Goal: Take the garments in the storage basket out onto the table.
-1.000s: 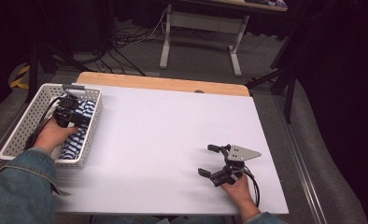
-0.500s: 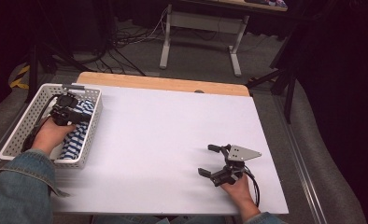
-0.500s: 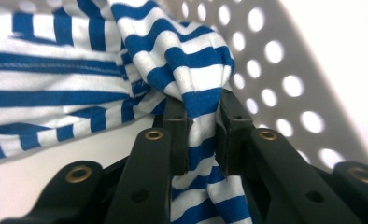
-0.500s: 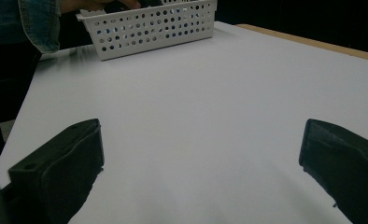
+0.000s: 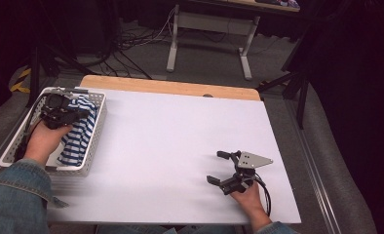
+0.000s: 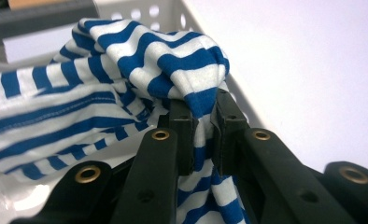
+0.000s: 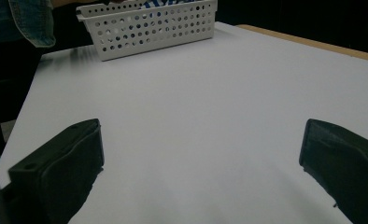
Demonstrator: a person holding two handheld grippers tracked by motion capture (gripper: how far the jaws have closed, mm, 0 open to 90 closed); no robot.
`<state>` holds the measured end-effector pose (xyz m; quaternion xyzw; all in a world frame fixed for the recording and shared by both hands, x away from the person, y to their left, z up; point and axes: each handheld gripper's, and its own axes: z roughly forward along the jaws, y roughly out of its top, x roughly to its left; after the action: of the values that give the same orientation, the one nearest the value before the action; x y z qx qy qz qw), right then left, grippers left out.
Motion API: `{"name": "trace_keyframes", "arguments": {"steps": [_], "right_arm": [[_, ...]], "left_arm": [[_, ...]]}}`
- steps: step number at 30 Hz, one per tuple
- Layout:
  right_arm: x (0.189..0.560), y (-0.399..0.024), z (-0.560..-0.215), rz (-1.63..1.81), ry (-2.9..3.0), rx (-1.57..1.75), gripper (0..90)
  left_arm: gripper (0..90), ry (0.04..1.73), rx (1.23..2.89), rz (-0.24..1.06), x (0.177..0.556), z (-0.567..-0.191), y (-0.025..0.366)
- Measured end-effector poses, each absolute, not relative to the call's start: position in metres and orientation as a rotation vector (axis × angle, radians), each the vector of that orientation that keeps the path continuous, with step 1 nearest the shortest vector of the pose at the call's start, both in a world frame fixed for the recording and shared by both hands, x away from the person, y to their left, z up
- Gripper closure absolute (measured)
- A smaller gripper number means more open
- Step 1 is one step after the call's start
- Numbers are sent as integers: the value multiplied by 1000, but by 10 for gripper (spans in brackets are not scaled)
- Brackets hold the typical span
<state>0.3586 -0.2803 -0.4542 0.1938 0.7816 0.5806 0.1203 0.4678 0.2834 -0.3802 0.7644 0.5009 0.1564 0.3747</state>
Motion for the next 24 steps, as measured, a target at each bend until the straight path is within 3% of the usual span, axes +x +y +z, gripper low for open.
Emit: {"name": "trace_keyframes", "arguments": {"steps": [24], "right_arm": [[358, -280, -454, 1699, 2286, 557, 3]], "left_arm": [[810, 1089, 1673, 650, 425, -334, 296]]}}
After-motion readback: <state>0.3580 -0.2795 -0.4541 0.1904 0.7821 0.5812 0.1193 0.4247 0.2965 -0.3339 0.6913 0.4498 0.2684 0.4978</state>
